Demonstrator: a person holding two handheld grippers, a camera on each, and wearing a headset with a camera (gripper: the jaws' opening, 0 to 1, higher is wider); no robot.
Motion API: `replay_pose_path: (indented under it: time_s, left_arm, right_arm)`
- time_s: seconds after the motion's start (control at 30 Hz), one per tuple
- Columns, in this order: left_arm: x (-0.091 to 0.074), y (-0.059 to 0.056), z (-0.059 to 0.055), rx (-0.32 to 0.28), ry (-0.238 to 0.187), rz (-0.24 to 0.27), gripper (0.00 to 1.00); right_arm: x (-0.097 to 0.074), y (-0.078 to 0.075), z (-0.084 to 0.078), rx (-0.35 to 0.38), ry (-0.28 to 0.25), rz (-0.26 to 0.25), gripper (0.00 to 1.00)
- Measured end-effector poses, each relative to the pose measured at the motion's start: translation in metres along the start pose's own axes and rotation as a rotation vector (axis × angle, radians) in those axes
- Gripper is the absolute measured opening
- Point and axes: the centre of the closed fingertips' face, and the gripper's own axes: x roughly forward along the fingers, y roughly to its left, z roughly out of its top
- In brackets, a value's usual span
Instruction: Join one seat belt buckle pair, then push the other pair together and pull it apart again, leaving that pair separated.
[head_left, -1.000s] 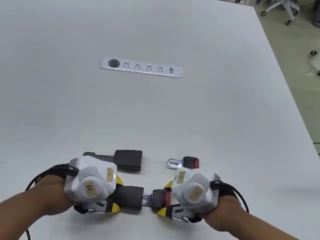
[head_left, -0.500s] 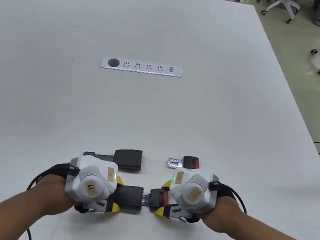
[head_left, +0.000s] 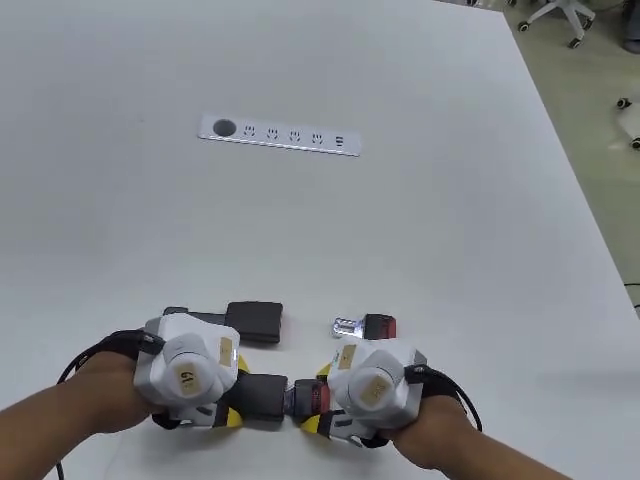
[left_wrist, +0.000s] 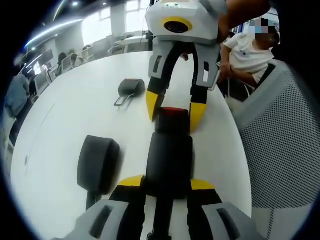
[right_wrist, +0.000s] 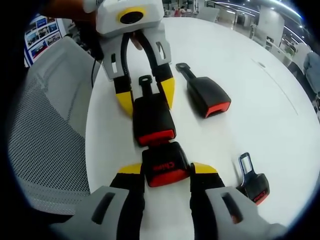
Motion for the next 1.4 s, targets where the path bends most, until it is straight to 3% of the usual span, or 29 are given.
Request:
replay_pose_path:
  time_s: [0.2, 0.57, 0.8, 1.4]
  left_arm:
    - [0.000, 0.000, 0.000, -0.002, -0.007, 0.001, 0.32]
    - [-0.001, -0.004, 0.000, -0.028, -0.062, 0.029, 0.32]
    - [-0.003, -0.005, 0.000, -0.009, -0.071, -0.017, 0.32]
    - [-0.006, -0.008, 0.001, -0.004, -0.125, -0.068, 0.31]
  right_arm:
    - [0.000, 0.000, 0.001, -0.007, -0.007, 0.008, 0.33]
    - [-0.005, -0.001, 0.001, -0.049, -0.042, 0.038, 0.33]
    - [-0.006, 0.000, 0.000, -0.061, -0.079, 0.045, 0.32]
    - [-0.009, 0.002, 0.000, -0.056, -0.154, 0.010, 0.31]
